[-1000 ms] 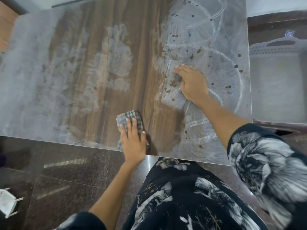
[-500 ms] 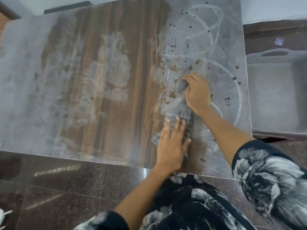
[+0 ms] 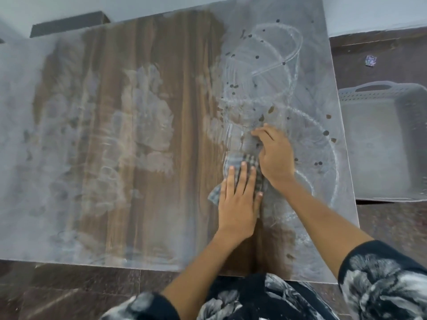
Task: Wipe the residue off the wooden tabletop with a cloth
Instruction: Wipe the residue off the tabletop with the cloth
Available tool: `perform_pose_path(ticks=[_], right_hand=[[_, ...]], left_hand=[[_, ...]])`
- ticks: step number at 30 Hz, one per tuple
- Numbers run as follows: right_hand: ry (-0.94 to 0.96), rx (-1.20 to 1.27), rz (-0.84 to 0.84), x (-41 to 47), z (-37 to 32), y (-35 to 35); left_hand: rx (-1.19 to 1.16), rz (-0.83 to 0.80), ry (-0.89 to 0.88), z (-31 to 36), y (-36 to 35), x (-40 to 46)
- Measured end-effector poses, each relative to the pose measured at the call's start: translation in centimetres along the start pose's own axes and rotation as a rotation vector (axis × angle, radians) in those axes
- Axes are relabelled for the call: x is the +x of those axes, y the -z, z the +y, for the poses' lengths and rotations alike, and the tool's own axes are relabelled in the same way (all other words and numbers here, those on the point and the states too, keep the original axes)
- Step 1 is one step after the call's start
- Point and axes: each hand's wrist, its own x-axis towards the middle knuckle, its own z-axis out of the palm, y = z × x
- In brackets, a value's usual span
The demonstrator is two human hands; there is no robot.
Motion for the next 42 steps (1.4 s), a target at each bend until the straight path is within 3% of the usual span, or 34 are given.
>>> perform_pose_path(ticks=[3,7,11,13,16,18,20,24,26,28,31,36,38,42], right_hand=[[-0.127,0.011,0.075,0.3,0.1,0.0],[-0.076,-0.112,0.007,0.9,-0.2,-0.2],[0.027,-0.214,-0.103,4.0,-0.1,-0.9],[0.049,-0.214,-0.111,4.9,0.0,-1.1],[0.037,-0.192,-0.086,5.0,0.0,-1.1],[0.02,-0.16,-0.056,4.8,-0.1,-1.1],[-0.012,-0.133,-0.025,4.9,0.0,-1.1],[-0.046,-0.1,0.024,4.9,-0.1,-1.1],[-0.052,-0.104,0.032,4.9,-0.2,-1.1],[-0.063,-0.101,0.047,4.9,-0.2,-1.2],[-0.075,-0.084,0.067,5.1,-0.1,-1.3],[-0.094,-0.077,0.075,5.1,-0.1,-1.2],[-0.114,-0.073,0.068,5.2,-0.2,-1.2],[-0.116,-0.099,0.065,4.9,0.0,-1.3]], left_hand=[[-0.02,-0.019,-0.098,-2.4,1.8,4.7],[-0.043,0.031,0.15,-5.8,4.2,10.1],[-0.01,0.076,0.183,-5.7,3.4,9.5],[0.066,0.109,0.057,-5.8,3.2,8.6],[0.226,0.018,-0.398,-8.0,4.1,9.7],[0.32,-0.046,-0.593,-9.9,5.3,12.3],[0.303,-0.029,-0.52,-10.8,6.5,16.2],[0.055,0.07,0.093,-10.4,7.7,21.7],[-0.013,0.097,0.312,-8.7,6.6,20.5],[-0.016,0.137,0.299,-6.2,4.6,16.6],[0.059,0.137,0.032,-3.6,2.9,10.7],[0.132,0.051,-0.274,-5.6,3.9,12.0],[0.094,0.05,-0.27,-6.4,4.9,15.6],[-0.011,0.097,0.021,-8.0,7.3,24.9]])
